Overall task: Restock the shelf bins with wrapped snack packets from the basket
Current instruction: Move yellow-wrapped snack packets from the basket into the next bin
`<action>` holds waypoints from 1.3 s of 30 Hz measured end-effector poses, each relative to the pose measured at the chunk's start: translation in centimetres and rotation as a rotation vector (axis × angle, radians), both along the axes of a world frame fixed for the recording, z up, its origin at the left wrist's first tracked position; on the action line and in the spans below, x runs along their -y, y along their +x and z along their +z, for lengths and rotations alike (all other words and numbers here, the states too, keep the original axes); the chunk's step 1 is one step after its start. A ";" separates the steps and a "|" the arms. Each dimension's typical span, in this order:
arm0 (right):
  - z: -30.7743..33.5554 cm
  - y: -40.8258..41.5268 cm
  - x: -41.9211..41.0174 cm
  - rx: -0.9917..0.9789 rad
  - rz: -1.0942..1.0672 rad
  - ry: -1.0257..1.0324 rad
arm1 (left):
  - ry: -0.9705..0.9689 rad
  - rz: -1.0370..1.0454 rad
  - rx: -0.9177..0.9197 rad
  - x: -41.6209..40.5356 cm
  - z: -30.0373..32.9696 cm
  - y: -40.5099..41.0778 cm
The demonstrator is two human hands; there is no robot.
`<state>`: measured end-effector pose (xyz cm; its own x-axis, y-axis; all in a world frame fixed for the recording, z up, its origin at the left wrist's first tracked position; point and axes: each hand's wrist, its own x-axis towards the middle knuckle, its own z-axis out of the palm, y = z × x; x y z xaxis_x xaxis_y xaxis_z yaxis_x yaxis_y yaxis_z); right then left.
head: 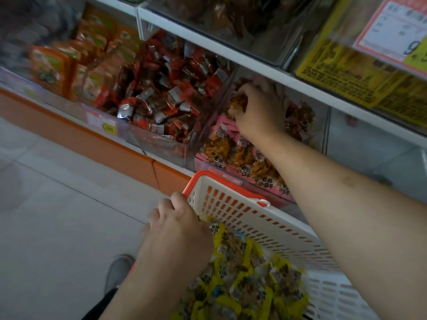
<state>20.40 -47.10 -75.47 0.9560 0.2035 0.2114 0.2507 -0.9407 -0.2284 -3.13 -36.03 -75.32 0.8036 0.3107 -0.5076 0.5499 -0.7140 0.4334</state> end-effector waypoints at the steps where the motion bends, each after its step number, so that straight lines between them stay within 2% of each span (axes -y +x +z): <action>1: -0.1 0.2 0.1 -0.022 -0.014 0.002 | 0.004 -0.001 0.009 0.0 -0.1 -0.1; 4: -0.2 0.9 0.2 -0.089 -0.037 0.031 | 0.008 0.003 0.009 0.0 -0.5 -0.1; 8: 0.6 -0.2 1.0 -0.111 -0.011 0.189 | 0.009 0.003 -0.013 -0.4 -0.8 0.2; 15: 2.2 -10.9 6.4 0.184 0.161 0.258 | -0.065 0.076 -0.008 -1.5 -0.2 2.1; 16: 2.1 -13.6 7.4 0.155 0.203 0.279 | -0.081 0.058 0.012 -1.9 -0.1 2.1; 17: 1.7 -16.3 8.4 0.051 0.233 0.291 | -0.096 0.033 0.046 -2.1 -0.2 2.0; 19: -0.1 -21.1 10.5 -0.304 0.244 0.240 | -0.074 0.012 0.079 -2.3 -0.1 1.2; 23: -5.9 -28.1 14.1 -1.028 0.256 -0.244 | -0.005 -0.004 0.094 -2.3 0.0 -0.8; 25: -8.2 -31.0 15.4 -1.171 0.346 -0.424 | 0.008 -0.015 0.099 -2.2 -0.3 -1.8; 28: -10.7 -34.1 17.4 -1.076 0.508 -0.594 | 0.048 -0.015 0.089 -2.0 -1.2 -3.3; 31: -11.8 -35.3 18.7 -0.930 0.525 -0.596 | 0.070 -0.009 0.112 -1.5 -1.2 -3.8; 36: -12.4 -35.9 19.5 -0.880 0.511 -0.627 | 0.049 -0.013 0.093 -1.5 -1.0 -3.9; 39: -11.8 -35.4 19.5 -0.802 0.521 -0.555 | 0.044 0.021 0.071 -1.5 -0.8 -3.7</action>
